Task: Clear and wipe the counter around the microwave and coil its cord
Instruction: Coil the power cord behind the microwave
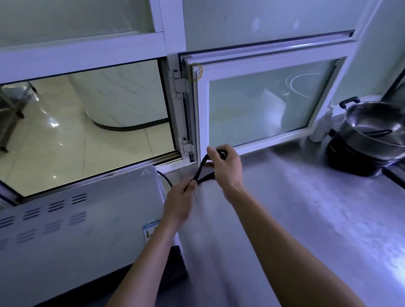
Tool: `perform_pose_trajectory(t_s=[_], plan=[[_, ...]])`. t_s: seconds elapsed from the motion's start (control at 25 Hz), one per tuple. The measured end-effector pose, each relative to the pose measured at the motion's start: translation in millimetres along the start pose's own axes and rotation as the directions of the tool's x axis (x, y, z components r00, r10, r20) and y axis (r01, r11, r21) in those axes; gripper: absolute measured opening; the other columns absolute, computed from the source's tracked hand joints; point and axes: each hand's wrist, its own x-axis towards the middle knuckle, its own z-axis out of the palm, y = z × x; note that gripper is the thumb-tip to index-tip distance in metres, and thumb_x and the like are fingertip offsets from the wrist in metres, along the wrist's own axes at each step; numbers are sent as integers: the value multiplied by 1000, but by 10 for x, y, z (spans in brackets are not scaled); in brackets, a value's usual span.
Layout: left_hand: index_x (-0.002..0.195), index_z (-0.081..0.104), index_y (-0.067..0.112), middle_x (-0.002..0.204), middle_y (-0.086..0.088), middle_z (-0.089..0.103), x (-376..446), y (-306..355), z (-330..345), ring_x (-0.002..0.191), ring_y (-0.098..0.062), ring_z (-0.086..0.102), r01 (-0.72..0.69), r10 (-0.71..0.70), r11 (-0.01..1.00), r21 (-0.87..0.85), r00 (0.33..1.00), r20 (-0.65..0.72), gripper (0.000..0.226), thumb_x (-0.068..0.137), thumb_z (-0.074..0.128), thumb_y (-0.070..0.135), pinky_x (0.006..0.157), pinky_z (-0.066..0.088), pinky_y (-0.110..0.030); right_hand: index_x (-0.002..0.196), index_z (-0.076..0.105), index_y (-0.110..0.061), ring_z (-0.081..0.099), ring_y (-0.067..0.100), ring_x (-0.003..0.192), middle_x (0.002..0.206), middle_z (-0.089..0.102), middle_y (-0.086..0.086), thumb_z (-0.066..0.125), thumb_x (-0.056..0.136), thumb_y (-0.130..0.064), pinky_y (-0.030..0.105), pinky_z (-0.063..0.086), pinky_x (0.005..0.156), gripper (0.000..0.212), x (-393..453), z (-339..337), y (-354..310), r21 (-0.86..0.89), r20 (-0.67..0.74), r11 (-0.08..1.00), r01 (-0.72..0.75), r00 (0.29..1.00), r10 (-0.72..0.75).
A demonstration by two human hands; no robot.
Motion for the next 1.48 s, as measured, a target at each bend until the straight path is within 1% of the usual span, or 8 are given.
perform_pose_trajectory(t_s=[0.16, 0.36, 0.56, 0.76, 1.08, 1.24, 1.36, 1.48], plan=[[70, 53, 12, 57, 11, 45, 111, 49, 115, 51, -4, 37, 28, -36, 991, -128, 998, -60, 33, 100, 45, 24, 57, 28, -30, 98, 59, -14, 74, 15, 80, 87, 69, -5, 67, 91, -45, 44, 59, 78, 32, 184, 15, -74, -82, 66, 995, 47, 997, -41], [78, 60, 6, 61, 6, 47, 329, -3, 306, 54, -9, 37, 103, -139, 968, -229, 980, -146, 31, 99, 46, 24, 59, 26, -31, 120, 59, -25, 66, 12, 105, 111, 69, -6, 61, 91, -54, 39, 54, 94, 41, 423, -73, -9, -191, 121, 979, 66, 992, -44], [83, 70, 10, 64, 6, 51, 556, 26, 393, 62, -14, 41, 151, -260, 904, -400, 937, -234, 31, 101, 48, 23, 64, 31, -33, 119, 61, -25, 64, 15, 107, 114, 67, -7, 54, 97, -52, 43, 55, 93, 36, 599, -228, 40, -249, 169, 965, 81, 985, -39], [82, 69, 12, 67, 5, 53, 717, 174, 415, 68, -16, 44, 132, -280, 883, -451, 919, -278, 32, 102, 47, 23, 66, 32, -33, 120, 64, -25, 59, -13, 89, 104, 64, -20, 55, 98, -44, -1, 41, 64, 30, 740, -359, -16, -318, 173, 935, 157, 979, -106], [80, 68, 15, 66, 7, 57, 907, 482, 201, 69, -18, 47, 143, -331, 864, -483, 884, -330, 31, 99, 47, 25, 67, 32, -35, 126, 65, -16, 62, 4, 97, 116, 69, -6, 57, 99, -38, 14, 46, 79, 36, 964, -124, -414, -328, 230, 894, 307, 943, -239], [80, 67, 10, 63, 9, 57, 1013, 717, 6, 59, -7, 50, 90, -304, 851, -517, 887, -347, 30, 101, 47, 19, 58, 34, -26, 121, 68, -11, 66, 12, 94, 110, 72, 0, 60, 98, -32, 28, 53, 87, 33, 1138, 125, -721, -319, 182, 861, 395, 918, -353], [80, 68, 12, 55, 10, 50, 1102, 839, -148, 48, -7, 41, 90, -294, 850, -519, 899, -325, 32, 101, 45, 19, 45, 29, -20, 117, 70, -13, 69, 18, 82, 93, 70, -8, 62, 96, -32, 27, 53, 77, 30, 1295, 308, -984, -259, 101, 884, 390, 921, -377], [83, 72, 18, 61, 8, 51, 1211, 944, -254, 52, -10, 39, 103, -281, 865, -490, 910, -306, 34, 102, 45, 23, 48, 26, -24, 111, 71, -11, 58, 11, 68, 75, 64, -10, 62, 95, -28, 20, 44, 62, 25, 1498, 426, -1216, -230, 20, 875, 425, 901, -433]])
